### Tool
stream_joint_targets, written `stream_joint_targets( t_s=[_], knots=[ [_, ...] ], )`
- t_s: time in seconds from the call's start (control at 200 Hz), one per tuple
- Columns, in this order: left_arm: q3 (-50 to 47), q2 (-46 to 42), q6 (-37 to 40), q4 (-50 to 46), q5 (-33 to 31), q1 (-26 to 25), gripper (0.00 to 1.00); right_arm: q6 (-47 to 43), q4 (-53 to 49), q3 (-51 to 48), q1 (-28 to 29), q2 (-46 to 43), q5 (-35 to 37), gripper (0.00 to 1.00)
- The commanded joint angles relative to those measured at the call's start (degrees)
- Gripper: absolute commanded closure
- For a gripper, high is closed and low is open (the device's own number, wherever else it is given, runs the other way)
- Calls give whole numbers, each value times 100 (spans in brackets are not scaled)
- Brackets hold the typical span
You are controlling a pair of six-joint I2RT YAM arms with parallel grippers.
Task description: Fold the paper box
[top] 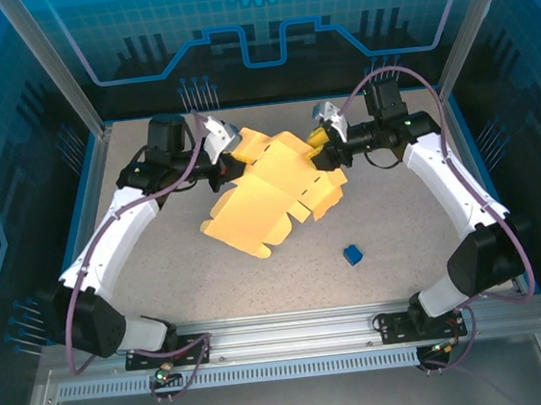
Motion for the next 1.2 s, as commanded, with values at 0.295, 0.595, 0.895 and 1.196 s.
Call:
stream_joint_targets(
  t_s=[0.295, 0.595, 0.895, 1.196],
  knots=[
    [-98, -135, -349, 166, 353, 50, 100, 255, 726, -272, 22, -292, 197, 64],
    [-59, -58, -457, 157, 347, 58, 100, 318, 900, -406, 85, -449, 450, 67],
    [-16, -49, -1228, 308, 200, 58, 100, 497, 1647, -998, 646, -886, 2443, 89],
    [-598, -174, -3067, 1203, 130, 50, 100, 72, 3533, -2334, 2033, -1380, 6093, 92]
  ],
)
